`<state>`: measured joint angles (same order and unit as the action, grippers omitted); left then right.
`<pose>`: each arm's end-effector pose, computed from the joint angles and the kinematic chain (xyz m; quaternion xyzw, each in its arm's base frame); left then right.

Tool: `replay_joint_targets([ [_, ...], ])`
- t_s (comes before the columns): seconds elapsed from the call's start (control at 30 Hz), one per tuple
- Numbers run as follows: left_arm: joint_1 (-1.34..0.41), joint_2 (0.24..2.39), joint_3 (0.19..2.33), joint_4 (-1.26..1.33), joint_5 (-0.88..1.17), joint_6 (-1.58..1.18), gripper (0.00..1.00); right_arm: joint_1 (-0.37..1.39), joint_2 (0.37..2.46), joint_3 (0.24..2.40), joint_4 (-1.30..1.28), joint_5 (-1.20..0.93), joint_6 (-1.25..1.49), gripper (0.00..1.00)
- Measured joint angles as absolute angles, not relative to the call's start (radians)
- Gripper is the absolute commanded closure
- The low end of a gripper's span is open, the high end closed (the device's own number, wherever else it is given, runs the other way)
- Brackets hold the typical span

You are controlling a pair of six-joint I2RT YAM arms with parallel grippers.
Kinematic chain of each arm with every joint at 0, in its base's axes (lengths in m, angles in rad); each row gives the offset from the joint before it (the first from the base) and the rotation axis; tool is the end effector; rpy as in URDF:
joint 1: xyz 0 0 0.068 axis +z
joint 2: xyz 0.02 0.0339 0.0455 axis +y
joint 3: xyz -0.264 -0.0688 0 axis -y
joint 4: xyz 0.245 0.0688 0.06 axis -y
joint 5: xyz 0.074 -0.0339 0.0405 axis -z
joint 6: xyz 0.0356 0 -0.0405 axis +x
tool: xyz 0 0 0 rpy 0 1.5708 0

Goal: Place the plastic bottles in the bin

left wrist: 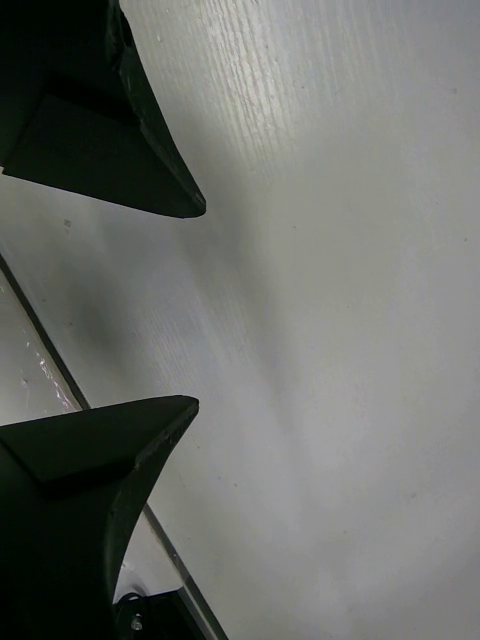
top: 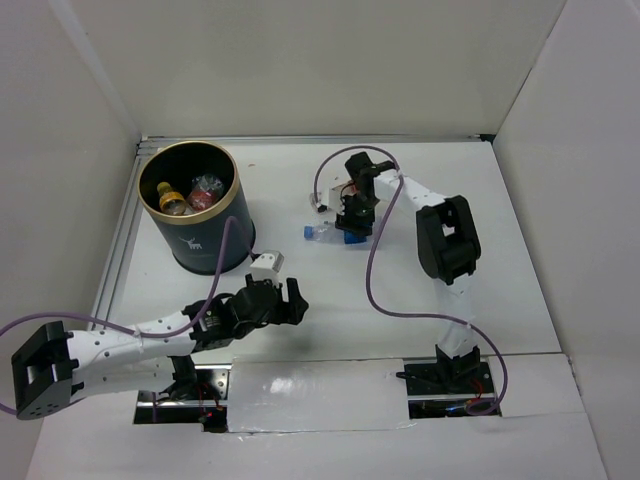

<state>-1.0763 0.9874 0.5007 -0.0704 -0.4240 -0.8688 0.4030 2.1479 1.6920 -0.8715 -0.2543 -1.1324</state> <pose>0.1123 -0.1775 0.2160 -0.0131 0.8607 -0.2885 0.4193 0.3981 0.1795 0.1755 -0.6949 0.6977 0.0746 0.1574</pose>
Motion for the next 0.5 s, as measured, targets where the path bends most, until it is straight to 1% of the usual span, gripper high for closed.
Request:
replay_joint_targets([
  [0.03,-1.076,0.987,0.499,-0.078,-0.424,-0.87,0.16,0.403,2.142,1.694,-0.878,-0.259,-1.144,0.58],
  [0.07,-1.076,0.987,0.497,-0.083,-0.425,-0.87,0.16,0.403,2.134,1.699,-0.891,-0.268,-1.156,0.74],
  [0.13,-1.076,0.983,0.492,-0.087,-0.425,-0.87,0.16,0.403,2.125,1.727,-0.942,-0.288,-1.183,0.84],
  [0.23,-1.079,0.944,0.467,-0.098,-0.425,-0.872,0.16,0.398,2.123,1.814,-1.068,-0.353,-1.211,0.91],
  [0.27,-1.081,0.923,0.454,-0.101,-0.425,-0.872,0.16,0.396,2.12,1.882,-1.127,-0.382,-1.222,0.94],
  [0.33,-1.084,0.886,0.431,-0.105,-0.424,-0.872,0.16,0.399,2.111,1.997,-1.168,-0.425,-1.226,0.97],
  [0.43,-1.084,0.842,0.395,-0.106,-0.418,-0.872,0.16,0.412,2.057,2.157,-1.141,-0.472,-1.187,0.98],
  [0.5,-1.084,0.832,0.382,-0.107,-0.413,-0.872,0.16,0.441,1.978,2.186,-1.05,-0.493,-1.121,0.99],
])
